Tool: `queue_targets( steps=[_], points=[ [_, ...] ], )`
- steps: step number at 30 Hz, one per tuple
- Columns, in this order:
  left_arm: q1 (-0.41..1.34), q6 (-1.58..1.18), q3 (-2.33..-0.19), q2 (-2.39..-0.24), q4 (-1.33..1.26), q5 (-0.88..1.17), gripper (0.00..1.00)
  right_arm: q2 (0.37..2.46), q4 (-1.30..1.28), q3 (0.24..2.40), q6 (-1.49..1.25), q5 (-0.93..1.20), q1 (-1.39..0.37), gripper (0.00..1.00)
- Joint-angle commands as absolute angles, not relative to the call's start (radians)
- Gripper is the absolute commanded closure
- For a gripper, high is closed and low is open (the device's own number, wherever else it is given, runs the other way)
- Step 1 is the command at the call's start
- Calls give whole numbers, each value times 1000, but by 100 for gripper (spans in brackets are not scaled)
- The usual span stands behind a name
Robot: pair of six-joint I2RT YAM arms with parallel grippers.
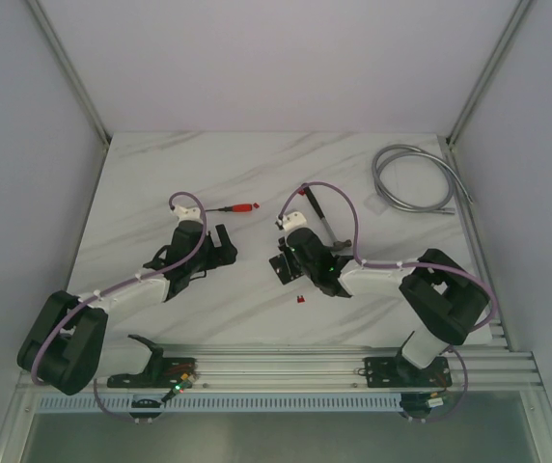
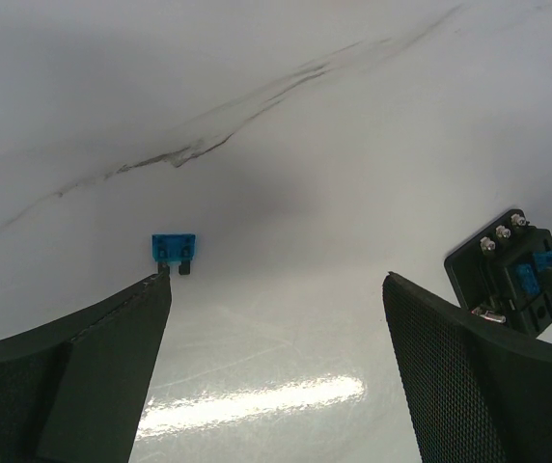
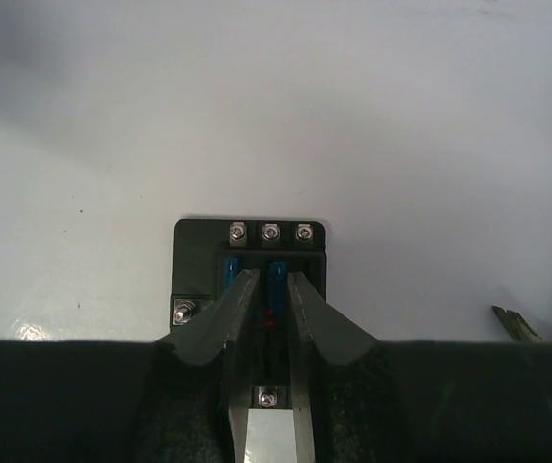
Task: Snap on the fuse box
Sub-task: Install the fuse at the fuse box base.
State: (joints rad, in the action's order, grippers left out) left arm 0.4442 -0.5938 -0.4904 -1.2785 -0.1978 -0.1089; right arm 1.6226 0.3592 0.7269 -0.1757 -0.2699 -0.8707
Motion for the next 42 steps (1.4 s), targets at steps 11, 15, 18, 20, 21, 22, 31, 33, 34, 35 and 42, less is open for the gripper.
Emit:
queue_targets(
  steps=[11, 15, 18, 20, 21, 22, 31, 33, 34, 35, 42],
  points=[
    [437, -603, -480, -1273, -221, -98, 0, 1595, 384, 703, -192, -258, -876, 72],
    [438, -603, -480, -1272, -221, -95, 0, 1578, 359, 716, -192, -253, -877, 67],
    [437, -602, -480, -1269, -221, -94, 0, 1566, 332, 732, -190, -243, -876, 66],
    [437, -601, -480, -1267, -221, -93, 0, 1561, 315, 741, -190, -219, -875, 64],
    [437, -600, -480, -1266, -220, -91, 0, 1561, 304, 747, -190, -200, -873, 64],
    [437, -600, -479, -1266, -221, -89, 0, 1565, 289, 756, -192, -193, -873, 64],
    [436, -595, -476, -1261, -220, -84, 0, 1573, 150, 821, -207, -247, -860, 67],
    [436, -594, -476, -1259, -217, -83, 0, 1574, 116, 844, -206, -241, -851, 67],
    [435, -593, -476, -1257, -216, -83, 0, 1579, 101, 854, -204, -227, -845, 68],
    [435, -592, -476, -1255, -214, -83, 0, 1584, 87, 866, -201, -208, -836, 68],
    [433, -584, -473, -1230, -200, -88, 0, 1634, 32, 934, -209, -103, -793, 72]
  ],
)
